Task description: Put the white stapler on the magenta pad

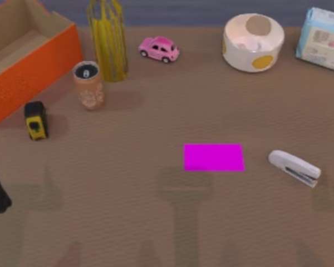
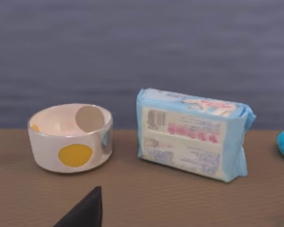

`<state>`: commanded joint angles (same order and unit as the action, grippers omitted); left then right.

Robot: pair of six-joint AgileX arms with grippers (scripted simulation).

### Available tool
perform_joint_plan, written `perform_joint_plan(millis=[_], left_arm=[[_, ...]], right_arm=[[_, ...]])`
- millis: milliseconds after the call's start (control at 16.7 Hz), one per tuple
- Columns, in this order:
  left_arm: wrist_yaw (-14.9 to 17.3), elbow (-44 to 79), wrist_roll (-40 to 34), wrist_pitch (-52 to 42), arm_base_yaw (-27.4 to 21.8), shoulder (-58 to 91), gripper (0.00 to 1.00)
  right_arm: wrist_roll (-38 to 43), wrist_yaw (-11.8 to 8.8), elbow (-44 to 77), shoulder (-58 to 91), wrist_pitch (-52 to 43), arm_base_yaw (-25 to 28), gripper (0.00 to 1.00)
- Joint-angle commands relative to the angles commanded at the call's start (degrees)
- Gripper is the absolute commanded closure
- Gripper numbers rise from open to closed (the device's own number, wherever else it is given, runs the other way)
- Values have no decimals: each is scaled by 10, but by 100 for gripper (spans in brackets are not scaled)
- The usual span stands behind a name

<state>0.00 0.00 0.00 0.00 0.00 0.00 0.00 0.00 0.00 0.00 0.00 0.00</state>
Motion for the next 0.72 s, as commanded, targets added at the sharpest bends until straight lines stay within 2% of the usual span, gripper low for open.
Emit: perform_joint_plan(millis=[360,720], left_arm=[[0,0,0,0,0,0,0],[0,0,0,0,0,0,0]], right_arm=[[-23,-1,58,60,-43,12,0],[-108,-1,273,325,-204,52,0]])
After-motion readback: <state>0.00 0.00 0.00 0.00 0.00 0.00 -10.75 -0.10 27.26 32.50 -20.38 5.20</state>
